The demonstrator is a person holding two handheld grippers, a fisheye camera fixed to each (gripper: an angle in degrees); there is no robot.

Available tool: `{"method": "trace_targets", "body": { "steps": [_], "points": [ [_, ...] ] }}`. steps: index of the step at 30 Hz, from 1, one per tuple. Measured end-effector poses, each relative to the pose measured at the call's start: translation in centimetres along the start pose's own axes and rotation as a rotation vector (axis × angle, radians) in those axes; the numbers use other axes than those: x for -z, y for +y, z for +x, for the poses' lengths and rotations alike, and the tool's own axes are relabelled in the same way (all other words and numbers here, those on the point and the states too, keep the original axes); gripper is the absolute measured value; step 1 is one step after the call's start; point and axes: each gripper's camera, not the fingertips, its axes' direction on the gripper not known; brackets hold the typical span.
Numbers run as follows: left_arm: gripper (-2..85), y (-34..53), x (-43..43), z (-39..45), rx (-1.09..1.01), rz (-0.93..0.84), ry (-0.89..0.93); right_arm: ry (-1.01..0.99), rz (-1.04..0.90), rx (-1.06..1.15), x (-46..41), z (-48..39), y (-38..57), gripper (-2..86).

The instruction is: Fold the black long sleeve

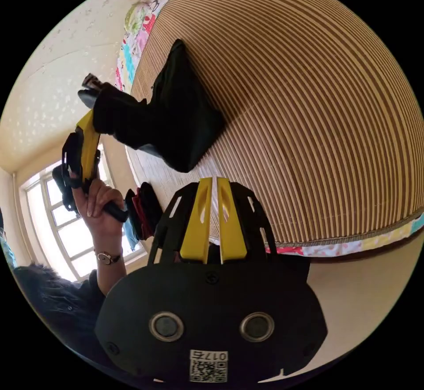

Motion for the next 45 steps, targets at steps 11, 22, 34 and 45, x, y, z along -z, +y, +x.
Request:
{"method": "trace_targets", "body": {
  "steps": [11, 22, 34, 45],
  "points": [
    [11.0, 10.4, 11.3, -7.3, 0.654, 0.419, 0.311, -0.530, 0.176, -0.210, -4.1, 4.3, -8.6, 14.3],
    [11.3, 12.8, 18.8, -4.8, 0.815, 0.760, 0.747, -0.386, 0.263, -0.082, 4.2, 3.2, -16.4, 2.9],
    [11.3, 15.2, 22.6, -0.5, 0.817, 0.740, 0.771, 0.037, 0.547, -0.507, 16.1, 18.9, -0.7, 9.2],
    [10.5, 28.1, 37.0, -1.3, 0.848, 0.868, 0.352, 0.096, 0.315, -0.358, -5.9, 7.8, 2.6, 1.8]
  ]
}}
